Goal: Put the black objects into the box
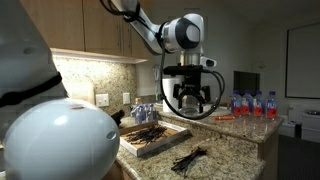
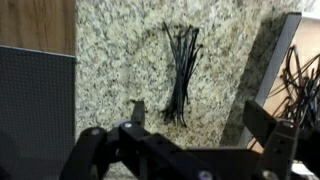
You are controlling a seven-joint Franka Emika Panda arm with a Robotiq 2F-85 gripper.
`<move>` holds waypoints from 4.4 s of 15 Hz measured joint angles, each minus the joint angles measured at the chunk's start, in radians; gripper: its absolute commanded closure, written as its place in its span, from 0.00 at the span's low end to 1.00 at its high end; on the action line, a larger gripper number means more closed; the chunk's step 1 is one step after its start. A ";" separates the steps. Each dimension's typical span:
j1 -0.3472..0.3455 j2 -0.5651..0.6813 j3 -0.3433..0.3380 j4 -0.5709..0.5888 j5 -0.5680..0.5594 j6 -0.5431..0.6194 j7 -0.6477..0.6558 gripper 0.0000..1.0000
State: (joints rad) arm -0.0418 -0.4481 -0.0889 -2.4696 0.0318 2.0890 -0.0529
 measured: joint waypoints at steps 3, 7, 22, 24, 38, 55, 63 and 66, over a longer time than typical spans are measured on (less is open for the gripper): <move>0.002 0.174 0.062 0.101 -0.005 0.129 0.130 0.00; 0.001 0.378 0.072 0.196 -0.029 0.147 0.239 0.00; 0.044 0.595 0.084 0.199 -0.024 0.245 0.254 0.00; 0.045 0.625 0.083 0.200 -0.025 0.272 0.254 0.00; 0.066 0.761 0.072 0.209 -0.118 0.300 0.220 0.00; 0.024 0.747 0.079 0.207 -0.032 0.374 0.118 0.65; 0.034 0.736 0.097 0.207 -0.032 0.370 0.118 0.97; 0.034 0.736 0.097 0.207 -0.032 0.369 0.118 0.92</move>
State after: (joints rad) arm -0.0083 0.2883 0.0077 -2.2621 -0.0001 2.4582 0.0646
